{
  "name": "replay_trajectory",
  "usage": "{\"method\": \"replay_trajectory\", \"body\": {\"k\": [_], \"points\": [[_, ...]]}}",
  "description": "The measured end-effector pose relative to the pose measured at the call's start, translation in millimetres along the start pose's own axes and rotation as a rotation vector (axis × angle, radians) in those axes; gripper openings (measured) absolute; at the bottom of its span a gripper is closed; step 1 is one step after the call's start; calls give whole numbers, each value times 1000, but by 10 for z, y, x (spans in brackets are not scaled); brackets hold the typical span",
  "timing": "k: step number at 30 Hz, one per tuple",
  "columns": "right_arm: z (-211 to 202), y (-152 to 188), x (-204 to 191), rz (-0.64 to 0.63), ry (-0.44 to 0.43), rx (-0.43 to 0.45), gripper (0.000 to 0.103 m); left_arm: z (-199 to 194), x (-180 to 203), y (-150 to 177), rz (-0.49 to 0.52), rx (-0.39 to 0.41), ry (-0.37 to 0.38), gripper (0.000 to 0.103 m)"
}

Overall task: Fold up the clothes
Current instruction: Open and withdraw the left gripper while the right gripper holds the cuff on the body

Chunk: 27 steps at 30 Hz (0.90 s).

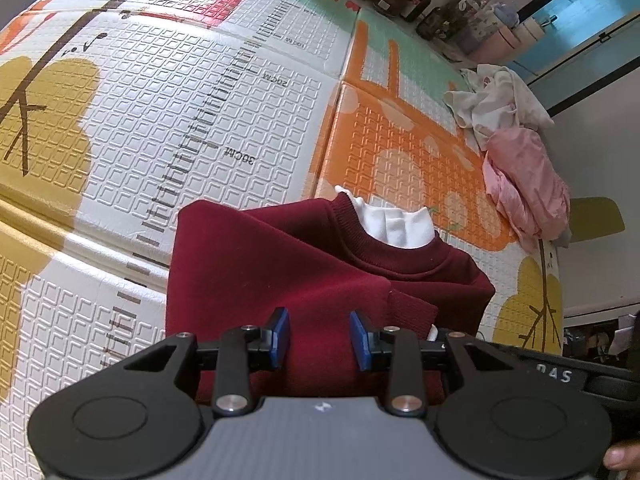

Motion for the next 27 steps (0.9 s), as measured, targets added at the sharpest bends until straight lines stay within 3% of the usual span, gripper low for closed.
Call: {"method": "replay_trajectory", "body": {"k": [5,12,15,27], "points": [[263,33,59,112,-85,-79,8,10,2,17,0,-3,-5,37],[418,76,122,190,-161,-89,8,28,-21,40,-5,-8,-11,37],[424,84,102,163,-172,-107,8,49,-11,43,1,-11,-20,36],[438,197,-42,-10,-76,-193,8,134,18,46,11,-28,-15,36]]}}
Point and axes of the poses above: each gripper's, at about its wrist camera, not at the fingertips, and z roughly the way its jaws point, x to its right, y to its underside, the point moved 1 cm from there along z, roughly the way its jaws point, and after that the axes turned 9 degrees about y, right-handed, at the moved point
